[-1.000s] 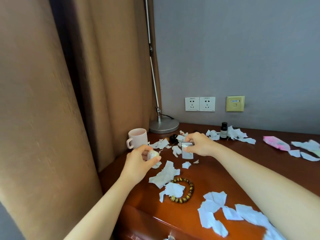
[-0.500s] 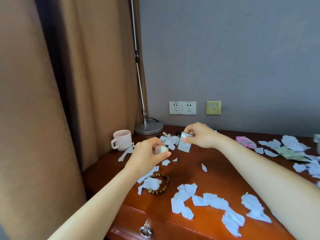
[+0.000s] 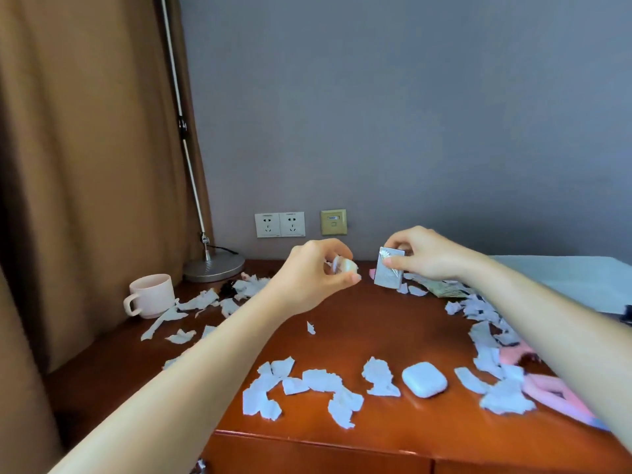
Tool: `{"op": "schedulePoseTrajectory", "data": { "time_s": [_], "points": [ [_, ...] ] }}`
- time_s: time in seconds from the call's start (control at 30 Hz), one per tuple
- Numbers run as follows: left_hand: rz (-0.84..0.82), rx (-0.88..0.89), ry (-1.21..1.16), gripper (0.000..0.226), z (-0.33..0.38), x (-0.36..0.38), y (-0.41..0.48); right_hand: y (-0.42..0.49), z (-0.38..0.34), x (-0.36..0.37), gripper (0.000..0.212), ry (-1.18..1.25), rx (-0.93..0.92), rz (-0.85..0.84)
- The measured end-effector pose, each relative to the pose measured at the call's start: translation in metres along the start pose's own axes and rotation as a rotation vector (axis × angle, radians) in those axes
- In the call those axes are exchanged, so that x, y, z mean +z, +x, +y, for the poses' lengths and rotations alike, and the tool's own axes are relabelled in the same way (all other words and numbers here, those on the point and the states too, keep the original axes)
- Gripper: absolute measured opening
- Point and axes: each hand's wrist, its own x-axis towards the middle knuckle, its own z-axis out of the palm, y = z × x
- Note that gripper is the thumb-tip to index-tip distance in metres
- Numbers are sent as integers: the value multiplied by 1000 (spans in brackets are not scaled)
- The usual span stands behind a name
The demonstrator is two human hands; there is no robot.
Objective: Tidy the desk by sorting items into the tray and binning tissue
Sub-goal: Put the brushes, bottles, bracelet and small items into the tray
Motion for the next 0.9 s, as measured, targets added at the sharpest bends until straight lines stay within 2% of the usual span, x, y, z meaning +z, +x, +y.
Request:
{"op": "schedulePoseTrajectory", "data": {
  "time_s": [0.23, 0.43, 0.6, 0.9],
  "points": [
    [-65, 97, -44, 38, 53, 59, 44, -37, 68, -46, 9, -42, 117, 110],
    [-156, 153, -32, 39, 98, 130, 97, -59, 139, -89, 4, -49, 234, 197],
    [-226, 127, -49, 36, 125, 192, 143, -66, 202, -115, 2, -59, 327, 206],
    [-246, -15, 13, 31, 150, 290, 219, -36, 300, -123, 7, -132, 401, 142]
  ]
}}
